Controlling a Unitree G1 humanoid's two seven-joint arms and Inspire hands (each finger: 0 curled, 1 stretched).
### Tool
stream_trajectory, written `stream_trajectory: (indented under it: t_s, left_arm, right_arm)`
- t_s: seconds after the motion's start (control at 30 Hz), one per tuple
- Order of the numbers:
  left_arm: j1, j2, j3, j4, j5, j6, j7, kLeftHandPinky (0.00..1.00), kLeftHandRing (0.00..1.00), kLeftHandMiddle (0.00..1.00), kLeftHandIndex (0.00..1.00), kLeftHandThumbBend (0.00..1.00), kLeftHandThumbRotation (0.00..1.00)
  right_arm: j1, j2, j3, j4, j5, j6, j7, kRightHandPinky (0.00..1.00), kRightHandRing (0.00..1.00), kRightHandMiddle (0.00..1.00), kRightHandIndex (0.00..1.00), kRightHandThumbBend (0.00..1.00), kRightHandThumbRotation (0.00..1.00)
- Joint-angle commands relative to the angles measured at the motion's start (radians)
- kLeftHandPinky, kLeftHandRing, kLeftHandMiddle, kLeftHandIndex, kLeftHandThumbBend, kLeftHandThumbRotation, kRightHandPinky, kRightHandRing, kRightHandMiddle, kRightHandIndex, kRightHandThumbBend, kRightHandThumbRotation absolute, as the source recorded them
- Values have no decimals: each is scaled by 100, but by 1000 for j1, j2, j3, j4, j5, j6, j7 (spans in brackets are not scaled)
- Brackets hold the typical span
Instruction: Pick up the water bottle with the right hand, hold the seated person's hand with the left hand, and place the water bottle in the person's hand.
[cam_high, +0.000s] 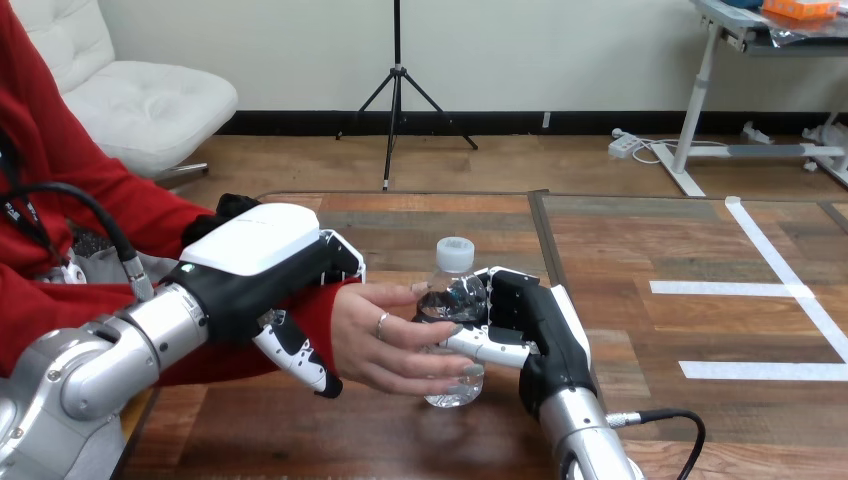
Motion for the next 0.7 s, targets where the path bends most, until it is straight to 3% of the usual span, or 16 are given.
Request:
stream_trajectory:
  t_s: [0.0,0.37,0.67]
  left_arm:
    - [-127,-30,51,-124,-60,-42,13,31,34,39,40,100,0]
    - [-132,-28,50,-94,-70,-57,12,31,35,39,40,100,0]
    - [-135,-34,46,-72,-59,-58,19,31,35,40,41,99,0]
  right_arm:
    - [-85,84,28,-117,-18,22,-38,39,42,43,39,83,0]
    - [-25,91,74,-274,-29,142,-73,40,43,44,40,83,0]
    - [17,77,105,-378,-33,210,-81,39,43,43,40,84,0]
